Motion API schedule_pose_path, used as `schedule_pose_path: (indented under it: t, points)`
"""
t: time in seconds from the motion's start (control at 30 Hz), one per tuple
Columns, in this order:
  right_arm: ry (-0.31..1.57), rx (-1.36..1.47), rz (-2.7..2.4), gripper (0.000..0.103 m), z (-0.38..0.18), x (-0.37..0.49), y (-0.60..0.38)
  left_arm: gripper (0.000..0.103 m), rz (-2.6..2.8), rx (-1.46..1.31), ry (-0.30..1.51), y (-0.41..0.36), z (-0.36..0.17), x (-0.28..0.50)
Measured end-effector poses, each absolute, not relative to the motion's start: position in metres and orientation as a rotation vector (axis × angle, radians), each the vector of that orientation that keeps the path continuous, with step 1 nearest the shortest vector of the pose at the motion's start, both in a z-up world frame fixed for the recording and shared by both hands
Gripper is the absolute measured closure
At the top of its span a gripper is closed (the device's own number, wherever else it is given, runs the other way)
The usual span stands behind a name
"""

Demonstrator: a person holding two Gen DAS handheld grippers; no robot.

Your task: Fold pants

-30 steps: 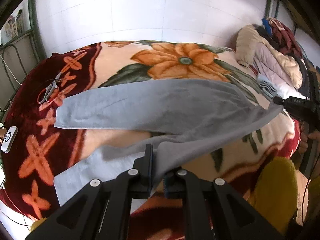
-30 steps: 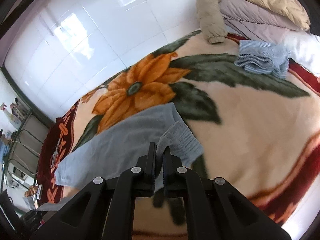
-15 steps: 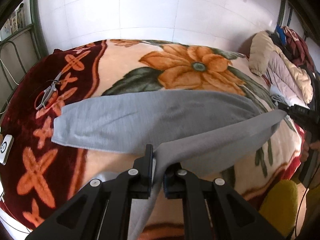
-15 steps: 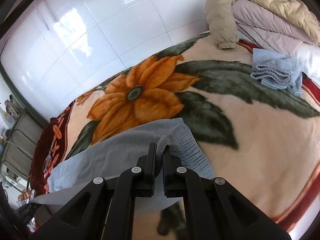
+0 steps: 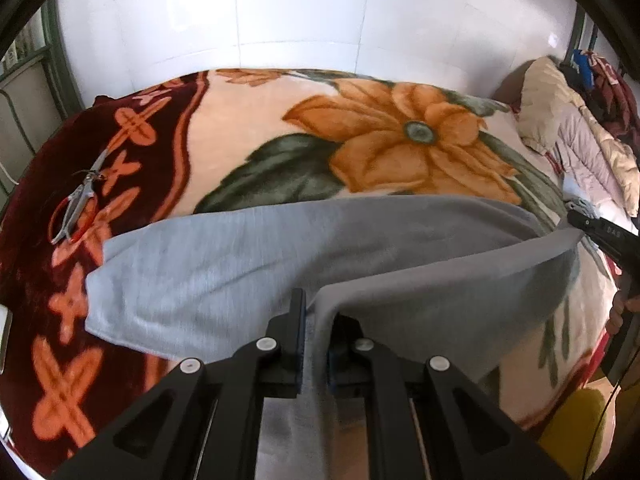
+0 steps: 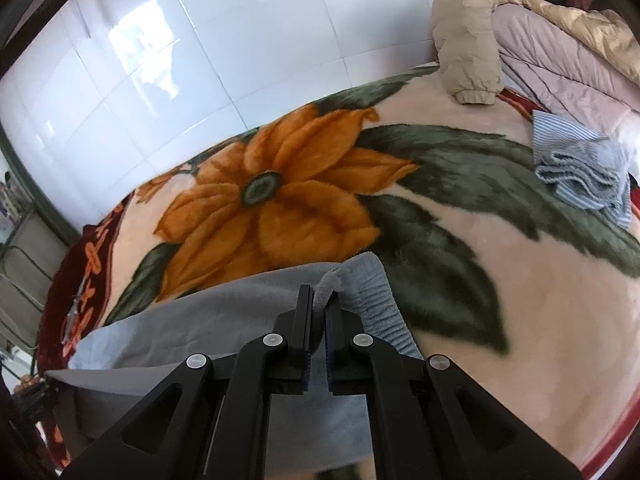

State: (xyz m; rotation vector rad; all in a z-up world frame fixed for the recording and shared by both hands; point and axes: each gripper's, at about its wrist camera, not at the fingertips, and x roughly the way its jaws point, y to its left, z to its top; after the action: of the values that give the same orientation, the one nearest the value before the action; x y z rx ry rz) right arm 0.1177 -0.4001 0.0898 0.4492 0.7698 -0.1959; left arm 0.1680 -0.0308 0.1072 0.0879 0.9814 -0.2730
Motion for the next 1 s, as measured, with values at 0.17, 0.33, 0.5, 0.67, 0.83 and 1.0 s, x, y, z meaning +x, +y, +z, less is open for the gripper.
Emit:
schedule_pose_path:
  t: [0.17, 0.33, 0.5, 0.67, 0.83, 1.0]
  points:
    - [0.799, 0.419, -0.189, 0.097, 0.073, 0.148, -0.402, 0.095, -0.257, 0.092, 1.027, -0.033, 0.083, 0.207]
    - [0.853, 0.421, -0.167, 0.089, 0.054, 0.17, -0.403, 0.094, -0.235, 0.093, 1.111, -0.034, 0.045, 0.238]
    - [0.851, 0.458, -0.121, 0.077, 0.057, 0.16, -0.413, 0.09, -0.228, 0.067, 1.144, -0.031, 0.022, 0.245]
    - [0.842, 0.441, -0.054, 0.069, 0.067, 0.146, -0.415, 0.088, -0.239, 0.092, 1.127, -0.033, 0.021, 0.245]
    - [0.814, 0.421, -0.056, 0.053, 0.075, 0.137, -0.413, 0.083, -0.234, 0.087, 1.115, -0.034, 0.025, 0.244]
    - [0.851, 0.367, -0.089, 0.053, 0.067, 0.142, -0.408, 0.082, -0.236, 0.093, 1.103, -0.037, 0.029, 0.245]
